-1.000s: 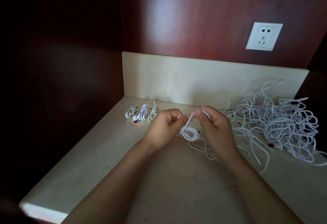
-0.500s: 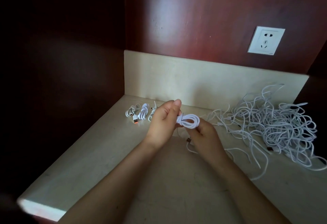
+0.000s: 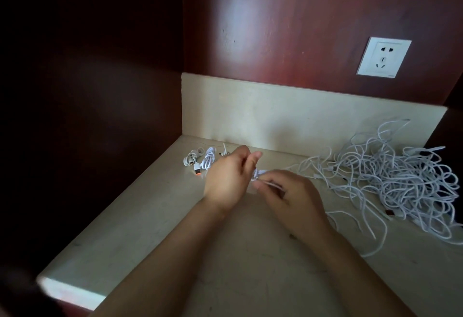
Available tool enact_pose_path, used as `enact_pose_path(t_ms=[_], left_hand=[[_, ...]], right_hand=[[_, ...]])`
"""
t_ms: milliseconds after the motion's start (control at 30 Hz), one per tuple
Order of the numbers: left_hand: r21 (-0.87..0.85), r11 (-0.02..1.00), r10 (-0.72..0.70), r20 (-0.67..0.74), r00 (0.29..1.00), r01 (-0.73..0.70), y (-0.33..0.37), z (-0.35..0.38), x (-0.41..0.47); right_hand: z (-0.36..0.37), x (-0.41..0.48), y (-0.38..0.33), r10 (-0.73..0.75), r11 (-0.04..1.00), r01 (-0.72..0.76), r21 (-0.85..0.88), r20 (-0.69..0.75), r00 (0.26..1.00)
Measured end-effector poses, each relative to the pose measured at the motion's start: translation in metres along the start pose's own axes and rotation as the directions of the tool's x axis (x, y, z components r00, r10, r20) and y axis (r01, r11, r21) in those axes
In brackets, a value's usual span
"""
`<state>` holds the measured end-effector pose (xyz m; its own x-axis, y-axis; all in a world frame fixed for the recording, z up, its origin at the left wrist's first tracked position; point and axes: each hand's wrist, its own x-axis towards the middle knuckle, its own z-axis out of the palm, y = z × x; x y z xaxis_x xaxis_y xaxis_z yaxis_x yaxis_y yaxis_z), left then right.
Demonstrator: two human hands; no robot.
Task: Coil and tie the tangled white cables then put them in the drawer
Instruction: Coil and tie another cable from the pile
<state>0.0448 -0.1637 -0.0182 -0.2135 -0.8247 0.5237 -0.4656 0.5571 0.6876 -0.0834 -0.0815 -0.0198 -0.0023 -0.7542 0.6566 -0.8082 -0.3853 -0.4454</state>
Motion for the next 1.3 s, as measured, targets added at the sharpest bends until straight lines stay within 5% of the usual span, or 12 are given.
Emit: enact_pose_path(t_ms=[167,400,533,667,800,967,1167,1300], left_hand=[[-0.202,0.977,0.101,0.132,0.986,-0.073,-0.007,0.003,0.001],[-0.593,0.804,0.111,0.222,0.969,0.044,0.013,0.002,-0.007],[-0.707,0.696,-0.005,0.164,0.986,0.121,0.021,0.003,-0.007],[-0.751,0.642,-0.122,0.095,0.988,0.152,0.022,0.003,-0.003],[-0.694,0.691,-0.233,0.048,0.971,0.200,0.013,0.002,0.000],[-0.412,0.906,-0.127,-0.036,0.991,0.101,0.004,0.001,-0.001],[-0.061,0.998,0.028,-0.015,0.999,-0.029,0.003,0.002,-0.005],[0.034,0.998,0.041,0.098,0.994,-0.044,0.001,0.000,-0.004]], right_hand=[[-0.006,0.006,0.006,0.186,0.957,-0.170,0.234,-0.047,0.981],[-0.011,0.013,0.012,0.320,0.780,-0.263,0.567,0.000,0.947],[0.000,0.011,0.011,0.326,0.780,-0.251,0.573,-0.029,0.945],[0.018,0.001,0.009,0.187,0.933,-0.174,0.316,-0.010,0.982],[0.023,-0.004,0.004,0.081,0.994,-0.090,0.061,0.135,0.988],[0.017,-0.007,0.003,-0.032,0.982,0.082,-0.170,0.278,0.960],[0.007,-0.006,0.000,-0.048,0.961,0.115,-0.253,0.255,0.966],[-0.004,-0.002,-0.002,-0.011,0.990,0.030,-0.135,0.137,0.990]])
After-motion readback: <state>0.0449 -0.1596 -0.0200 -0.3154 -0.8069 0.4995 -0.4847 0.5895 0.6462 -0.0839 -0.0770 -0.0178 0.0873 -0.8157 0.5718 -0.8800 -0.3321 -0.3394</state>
